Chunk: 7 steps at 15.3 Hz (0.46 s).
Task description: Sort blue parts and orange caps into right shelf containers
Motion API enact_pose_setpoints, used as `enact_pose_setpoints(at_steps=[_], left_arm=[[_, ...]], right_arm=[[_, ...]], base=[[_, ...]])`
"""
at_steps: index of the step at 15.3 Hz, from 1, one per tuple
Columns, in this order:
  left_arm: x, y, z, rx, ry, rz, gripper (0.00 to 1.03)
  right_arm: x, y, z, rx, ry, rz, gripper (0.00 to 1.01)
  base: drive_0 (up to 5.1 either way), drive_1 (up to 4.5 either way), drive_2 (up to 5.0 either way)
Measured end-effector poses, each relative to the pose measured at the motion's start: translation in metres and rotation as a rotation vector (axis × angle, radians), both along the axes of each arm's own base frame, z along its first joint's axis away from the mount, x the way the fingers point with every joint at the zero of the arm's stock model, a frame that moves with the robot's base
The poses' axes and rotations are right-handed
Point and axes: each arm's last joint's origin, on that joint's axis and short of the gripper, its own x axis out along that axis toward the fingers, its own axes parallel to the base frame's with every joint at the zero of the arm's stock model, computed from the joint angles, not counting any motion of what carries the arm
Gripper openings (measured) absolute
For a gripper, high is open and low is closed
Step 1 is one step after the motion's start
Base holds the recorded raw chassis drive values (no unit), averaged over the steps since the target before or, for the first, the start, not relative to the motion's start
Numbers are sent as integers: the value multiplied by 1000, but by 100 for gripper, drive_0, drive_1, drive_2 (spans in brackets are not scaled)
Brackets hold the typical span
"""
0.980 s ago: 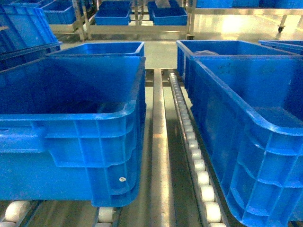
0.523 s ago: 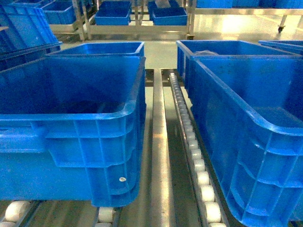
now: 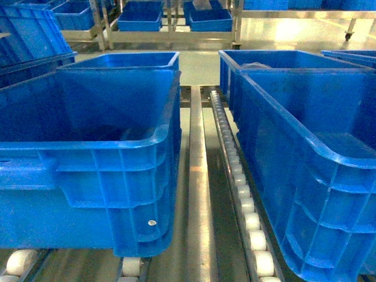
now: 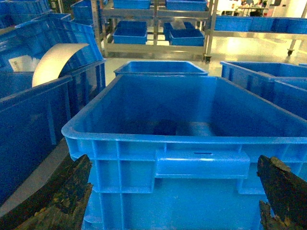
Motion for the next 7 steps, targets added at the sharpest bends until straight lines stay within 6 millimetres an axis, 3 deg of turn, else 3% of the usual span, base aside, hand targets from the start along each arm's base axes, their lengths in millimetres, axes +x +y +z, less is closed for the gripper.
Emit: enact_pose_setpoints(at_steps=[7], left_arm=[[0,0,0,0,0,0,98]], right_arm=[[0,0,0,0,0,0,98]], base=[[0,0,0]])
